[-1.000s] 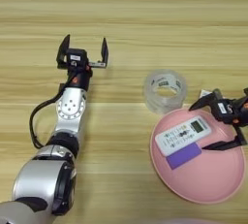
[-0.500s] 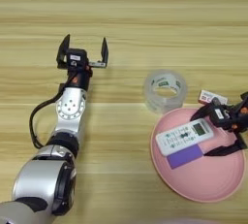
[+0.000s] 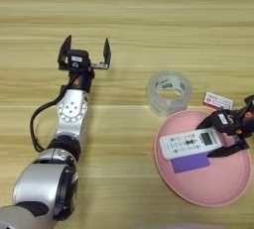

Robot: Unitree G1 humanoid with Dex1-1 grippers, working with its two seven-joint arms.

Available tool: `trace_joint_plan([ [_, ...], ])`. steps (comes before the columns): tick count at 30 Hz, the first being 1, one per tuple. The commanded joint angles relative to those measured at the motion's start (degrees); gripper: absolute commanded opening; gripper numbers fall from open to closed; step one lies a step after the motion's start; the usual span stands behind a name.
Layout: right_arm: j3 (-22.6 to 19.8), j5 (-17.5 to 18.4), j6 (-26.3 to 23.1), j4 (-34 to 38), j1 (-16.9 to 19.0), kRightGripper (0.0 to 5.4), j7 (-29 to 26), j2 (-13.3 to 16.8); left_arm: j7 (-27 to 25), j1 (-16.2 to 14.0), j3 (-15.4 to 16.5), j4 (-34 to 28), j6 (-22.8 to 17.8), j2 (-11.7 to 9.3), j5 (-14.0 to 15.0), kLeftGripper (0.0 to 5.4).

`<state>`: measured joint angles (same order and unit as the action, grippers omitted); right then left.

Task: Move the objects on the table

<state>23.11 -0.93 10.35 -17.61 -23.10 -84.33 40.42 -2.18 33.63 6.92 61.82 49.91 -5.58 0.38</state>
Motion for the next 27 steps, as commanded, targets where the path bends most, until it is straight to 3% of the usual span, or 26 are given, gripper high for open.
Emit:
trace_joint_plan([
  [1,0.67,-0.68,-1.06,0.93,0.98,2.90,0.13,0.45,-0.48,0.37,0.34,-0.22,-0.17,-0.31,0.40,5.40],
  [16,-2.85,4.41,-4.78,7.97,1.15,2.90,-0.35,1.57,-1.14,0.32,0.74,-0.38,-0.26,-0.35,0.35,5.40],
  [22,-7.80,9.64,-8.71,13.46,1.17,2.90,1.08,2.23,-1.51,0.13,0.99,-0.49,-0.23,-0.54,0.40,5.40],
  [27,-14.34,15.59,-13.25,18.87,1.95,2.90,3.14,4.06,-1.74,0.01,1.04,-0.73,-0.26,-0.55,0.27,5.40],
])
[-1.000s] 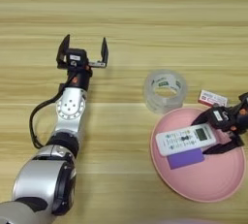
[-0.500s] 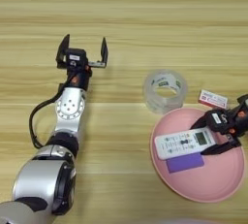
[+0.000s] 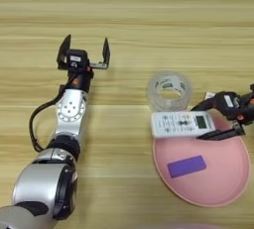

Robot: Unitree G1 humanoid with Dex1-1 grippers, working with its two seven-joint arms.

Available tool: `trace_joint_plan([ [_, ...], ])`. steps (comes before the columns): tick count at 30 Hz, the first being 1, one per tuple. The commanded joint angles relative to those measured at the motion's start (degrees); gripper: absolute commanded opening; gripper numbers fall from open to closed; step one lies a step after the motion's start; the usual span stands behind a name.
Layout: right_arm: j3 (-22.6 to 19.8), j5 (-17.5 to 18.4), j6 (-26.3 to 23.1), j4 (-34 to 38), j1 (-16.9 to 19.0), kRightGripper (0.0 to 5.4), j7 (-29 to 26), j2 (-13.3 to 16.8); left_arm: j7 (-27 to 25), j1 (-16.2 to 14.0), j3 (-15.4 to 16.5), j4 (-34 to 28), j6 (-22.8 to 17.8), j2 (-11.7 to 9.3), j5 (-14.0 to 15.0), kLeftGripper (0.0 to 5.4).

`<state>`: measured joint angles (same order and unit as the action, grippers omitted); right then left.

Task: Move the objects on the table

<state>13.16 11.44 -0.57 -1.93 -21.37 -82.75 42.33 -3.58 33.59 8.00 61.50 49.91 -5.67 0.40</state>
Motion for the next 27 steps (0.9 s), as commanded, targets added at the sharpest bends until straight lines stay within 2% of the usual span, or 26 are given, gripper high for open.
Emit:
trace_joint_plan([
  [1,-5.54,3.71,-2.98,3.50,0.36,2.90,2.55,2.29,-0.39,0.10,-0.01,-0.39,-0.28,-0.48,0.24,5.40],
  [8,-11.53,3.66,-5.42,5.31,2.98,2.90,12.47,1.72,-0.48,0.33,0.03,0.00,-0.44,-0.64,0.14,5.40],
  [19,-23.10,8.46,-11.27,6.48,8.10,2.90,24.90,1.12,-1.04,0.60,0.32,0.27,-0.60,-0.91,0.40,5.40],
  [23,-26.51,8.95,-10.73,2.30,10.83,2.90,27.36,1.11,-1.11,0.70,0.33,0.28,-0.59,-0.87,0.40,5.40],
  [27,-27.25,7.73,-8.33,-4.11,12.31,2.90,27.30,1.45,-1.05,0.80,0.33,0.49,-0.65,-0.87,0.29,5.40],
])
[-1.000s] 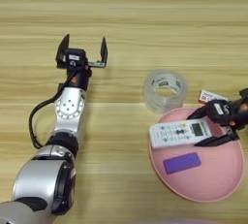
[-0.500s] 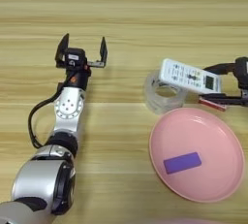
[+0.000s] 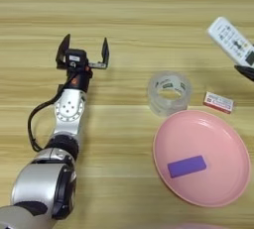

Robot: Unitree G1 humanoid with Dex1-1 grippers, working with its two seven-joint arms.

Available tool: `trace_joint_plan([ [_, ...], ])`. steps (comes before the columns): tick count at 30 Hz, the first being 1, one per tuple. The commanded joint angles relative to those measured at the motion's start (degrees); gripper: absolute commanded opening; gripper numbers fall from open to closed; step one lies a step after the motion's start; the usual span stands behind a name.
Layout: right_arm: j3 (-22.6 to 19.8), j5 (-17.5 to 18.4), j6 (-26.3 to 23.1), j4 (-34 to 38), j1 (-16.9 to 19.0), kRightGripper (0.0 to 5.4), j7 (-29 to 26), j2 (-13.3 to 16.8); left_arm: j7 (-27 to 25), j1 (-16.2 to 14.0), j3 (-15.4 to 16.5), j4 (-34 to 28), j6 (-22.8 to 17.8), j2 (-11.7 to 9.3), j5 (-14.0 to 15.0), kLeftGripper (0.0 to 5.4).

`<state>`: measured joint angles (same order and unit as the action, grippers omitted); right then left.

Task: Move the objects on the table

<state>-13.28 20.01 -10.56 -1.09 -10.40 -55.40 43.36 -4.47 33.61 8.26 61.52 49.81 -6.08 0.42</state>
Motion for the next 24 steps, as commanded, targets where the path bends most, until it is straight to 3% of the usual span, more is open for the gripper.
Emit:
trace_joint_plan([
  [1,-0.77,-1.30,2.49,-7.20,1.44,2.90,-0.29,0.56,-0.15,0.79,0.06,0.51,-0.57,-0.48,0.25,5.40],
  [10,2.12,-6.97,9.81,-24.27,-0.08,2.90,-0.43,0.62,-0.26,0.66,-0.01,0.30,-0.48,-0.49,0.20,5.40],
  [24,6.62,-11.37,14.07,-37.65,-5.05,2.90,0.94,-2.29,-0.31,0.52,0.06,0.25,-0.40,-0.61,0.25,5.40],
])
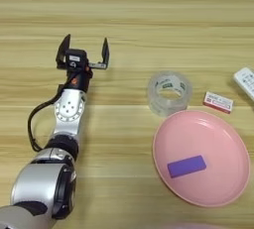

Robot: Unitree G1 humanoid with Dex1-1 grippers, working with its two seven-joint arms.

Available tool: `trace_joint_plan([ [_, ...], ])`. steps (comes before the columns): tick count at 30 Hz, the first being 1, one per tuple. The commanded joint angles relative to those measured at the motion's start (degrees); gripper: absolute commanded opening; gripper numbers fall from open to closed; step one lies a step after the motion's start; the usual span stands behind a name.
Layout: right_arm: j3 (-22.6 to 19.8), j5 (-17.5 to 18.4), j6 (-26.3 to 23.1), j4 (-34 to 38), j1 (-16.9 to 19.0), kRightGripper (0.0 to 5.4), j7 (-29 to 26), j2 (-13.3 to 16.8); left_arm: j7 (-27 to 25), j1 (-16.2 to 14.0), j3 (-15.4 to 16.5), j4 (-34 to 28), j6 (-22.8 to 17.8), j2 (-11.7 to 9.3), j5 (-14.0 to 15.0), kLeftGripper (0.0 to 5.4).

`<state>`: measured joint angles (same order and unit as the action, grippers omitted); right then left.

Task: Move the objects on the table

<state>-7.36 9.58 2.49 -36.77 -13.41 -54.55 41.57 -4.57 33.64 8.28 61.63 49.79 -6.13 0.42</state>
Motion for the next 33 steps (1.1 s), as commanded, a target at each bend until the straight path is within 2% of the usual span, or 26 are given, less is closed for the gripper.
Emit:
trace_joint_plan([
  [1,0.87,-1.09,1.25,-2.83,-2.29,2.90,0.12,-0.58,-0.23,0.52,0.05,0.15,-0.39,-0.58,0.26,5.40],
  [7,1.40,-1.42,2.17,-5.30,-2.99,2.90,-0.32,-0.90,-0.22,0.65,0.13,0.45,-0.45,-0.66,0.27,5.40],
  [8,1.47,-1.40,2.27,-5.40,-3.02,3.19,-0.45,-0.92,-0.22,0.68,0.14,0.50,-0.47,-0.67,0.28,5.40],
  [14,0.34,0.23,3.88,-2.92,-3.42,3.87,-1.00,-1.22,-0.26,0.89,0.17,0.77,-0.52,-0.73,0.28,5.40],
  [19,-2.30,4.21,6.02,4.09,-2.88,4.43,-2.12,-1.57,-0.17,0.89,0.19,0.86,-0.43,-0.66,0.24,5.40],
  [21,-4.34,8.27,6.50,10.21,-1.89,4.68,-3.37,-2.24,-0.16,0.88,0.16,0.78,-0.36,-0.65,0.19,5.40],
  [24,-6.09,13.84,5.21,20.11,-1.24,5.20,-3.25,-4.12,0.00,0.92,0.19,0.85,-0.34,-0.63,0.15,5.40],
  [27,-7.17,17.51,3.77,26.13,-1.60,5.38,-1.25,-6.37,-0.03,0.95,0.24,0.85,-0.28,-0.61,0.19,5.40],
  [30,-7.91,18.54,4.42,27.62,-3.03,5.38,2.13,-9.08,-0.16,0.89,0.25,0.71,-0.21,-0.64,0.23,5.40],
  [33,-9.27,18.51,6.34,26.74,-6.38,5.38,8.50,-13.27,-0.34,0.51,0.35,0.55,-0.01,-0.73,0.37,5.40],
])
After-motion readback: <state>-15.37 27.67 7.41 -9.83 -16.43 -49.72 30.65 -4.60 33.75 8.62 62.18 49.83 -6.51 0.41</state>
